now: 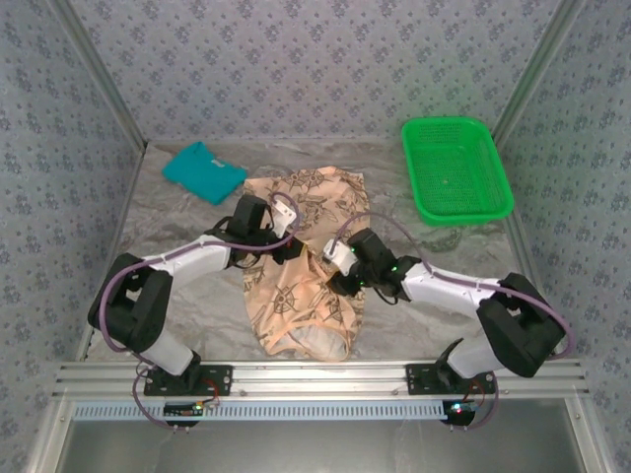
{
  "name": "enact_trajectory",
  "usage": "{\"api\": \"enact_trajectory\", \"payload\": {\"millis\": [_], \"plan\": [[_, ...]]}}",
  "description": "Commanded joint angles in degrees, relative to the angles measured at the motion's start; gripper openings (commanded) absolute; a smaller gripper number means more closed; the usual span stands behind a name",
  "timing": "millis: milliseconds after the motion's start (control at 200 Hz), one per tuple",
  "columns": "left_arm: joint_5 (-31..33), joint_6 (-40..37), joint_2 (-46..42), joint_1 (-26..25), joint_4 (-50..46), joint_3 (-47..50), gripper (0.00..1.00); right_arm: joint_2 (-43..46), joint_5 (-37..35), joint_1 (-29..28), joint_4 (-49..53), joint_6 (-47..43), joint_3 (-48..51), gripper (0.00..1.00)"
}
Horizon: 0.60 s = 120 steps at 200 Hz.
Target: Fold the inside-out t-shirt
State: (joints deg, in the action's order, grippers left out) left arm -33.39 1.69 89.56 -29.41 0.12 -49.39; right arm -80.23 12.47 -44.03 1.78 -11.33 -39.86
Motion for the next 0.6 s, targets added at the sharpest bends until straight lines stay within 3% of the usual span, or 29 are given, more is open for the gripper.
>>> {"api": "enact_trajectory", "payload": {"millis": [0, 270, 495, 595], "plan": [[-2.88, 2.43, 1.61, -0.32, -1.37, -2.50, 0.00, 2.27, 0.86, -2.34, -2.41, -3.86, -2.73, 0.37], [-3.93, 4.19, 2.40, -0.30, -1.62, -3.93, 0.00, -8.91, -0.62, -3.92, -11.65, -0.71, -6.11, 0.39], [-5.68, 4.72, 1.32, -0.33, -4.24, -4.82, 0.00, -16.66, -22.48, -4.05, -23.82, 6.34, -5.17, 0.39], [-5.12, 3.98, 0.84, -0.26, -6.49, -5.10, 0.00, -17.44, -23.90, -2.89, -24.79, 9.28, -4.71, 0.38]]}}
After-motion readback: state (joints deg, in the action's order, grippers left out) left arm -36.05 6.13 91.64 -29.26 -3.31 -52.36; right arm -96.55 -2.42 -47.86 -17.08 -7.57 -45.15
